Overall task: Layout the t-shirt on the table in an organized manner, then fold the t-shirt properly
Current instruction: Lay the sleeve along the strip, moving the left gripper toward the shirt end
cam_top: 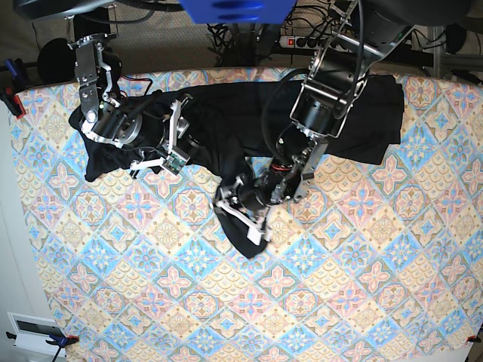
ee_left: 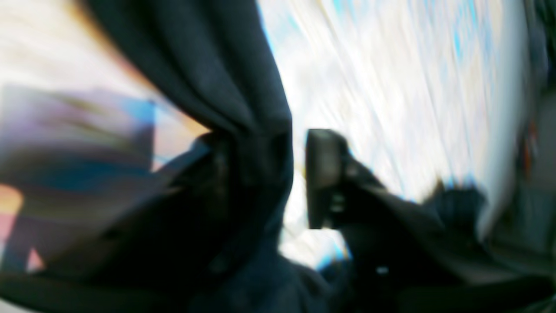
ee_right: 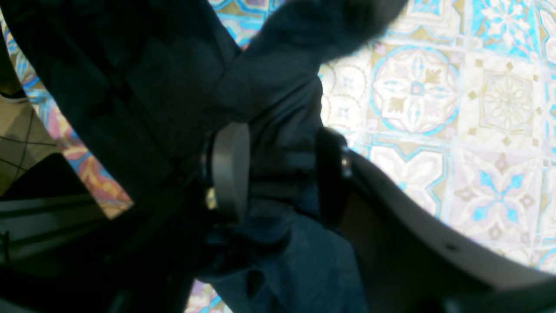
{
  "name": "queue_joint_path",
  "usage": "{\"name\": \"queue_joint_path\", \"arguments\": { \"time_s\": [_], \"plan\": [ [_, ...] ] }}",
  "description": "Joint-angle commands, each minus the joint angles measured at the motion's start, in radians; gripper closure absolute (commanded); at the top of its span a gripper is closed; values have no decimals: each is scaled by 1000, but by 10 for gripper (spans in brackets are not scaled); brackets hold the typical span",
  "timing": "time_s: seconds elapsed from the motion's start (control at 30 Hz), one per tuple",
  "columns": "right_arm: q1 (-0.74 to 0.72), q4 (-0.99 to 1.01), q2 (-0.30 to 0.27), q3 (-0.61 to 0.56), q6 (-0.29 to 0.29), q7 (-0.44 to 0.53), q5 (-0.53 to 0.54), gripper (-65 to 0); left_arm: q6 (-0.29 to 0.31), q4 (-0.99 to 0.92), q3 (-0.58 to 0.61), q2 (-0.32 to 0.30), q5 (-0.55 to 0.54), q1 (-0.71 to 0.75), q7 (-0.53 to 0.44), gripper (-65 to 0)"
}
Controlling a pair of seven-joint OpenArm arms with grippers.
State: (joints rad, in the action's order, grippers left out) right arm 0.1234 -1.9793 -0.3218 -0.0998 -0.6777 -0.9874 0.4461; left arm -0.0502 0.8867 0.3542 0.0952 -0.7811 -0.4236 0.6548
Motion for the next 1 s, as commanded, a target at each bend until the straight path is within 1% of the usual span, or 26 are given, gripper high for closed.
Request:
{"name": "queue_joint_path", "arguments": {
  "time_s": [0.0,0.07,0.1,0.13,0.2,0.27,0.33,0.5,0.57,0.8,0.97],
  "plan": [
    [-11,-18,-9,8,0,23,13,-240,-4,-5,1,2,16,-1,46,-125],
    [-11,-18,-9,8,0,23,13,-240,28,-4,-2,-2,15,-2,13,-52],
    [-11,-18,-9,8,0,23,13,-240,28,-2,-14,-7,15,-2,-3,-16],
    [-11,-19,-9,8,0,23,13,-240,25,-1,-30,-19,13,-2,-17,0],
    [-9,-19,-9,8,0,23,13,-240,25,55,-60,-33,12,9,-39,0],
    [-9,-19,-9,8,0,23,13,-240,25,148,-93,-61,15,41,-53,0],
    [-11,-19,-9,8,0,23,13,-240,25,233,-122,-79,16,62,-51,0],
    [-12,-18,-9,8,0,23,13,-240,25,363,-137,-142,13,121,-42,0],
    [-12,-18,-9,8,0,23,13,-240,25,424,-139,-179,13,164,-42,0],
    [-12,-16,-9,8,0,23,13,-240,23,650,-140,-279,12,343,-42,0],
    [-12,-15,-9,8,0,23,13,-240,23,825,-209,-346,12,487,-42,0]
  ]
}}
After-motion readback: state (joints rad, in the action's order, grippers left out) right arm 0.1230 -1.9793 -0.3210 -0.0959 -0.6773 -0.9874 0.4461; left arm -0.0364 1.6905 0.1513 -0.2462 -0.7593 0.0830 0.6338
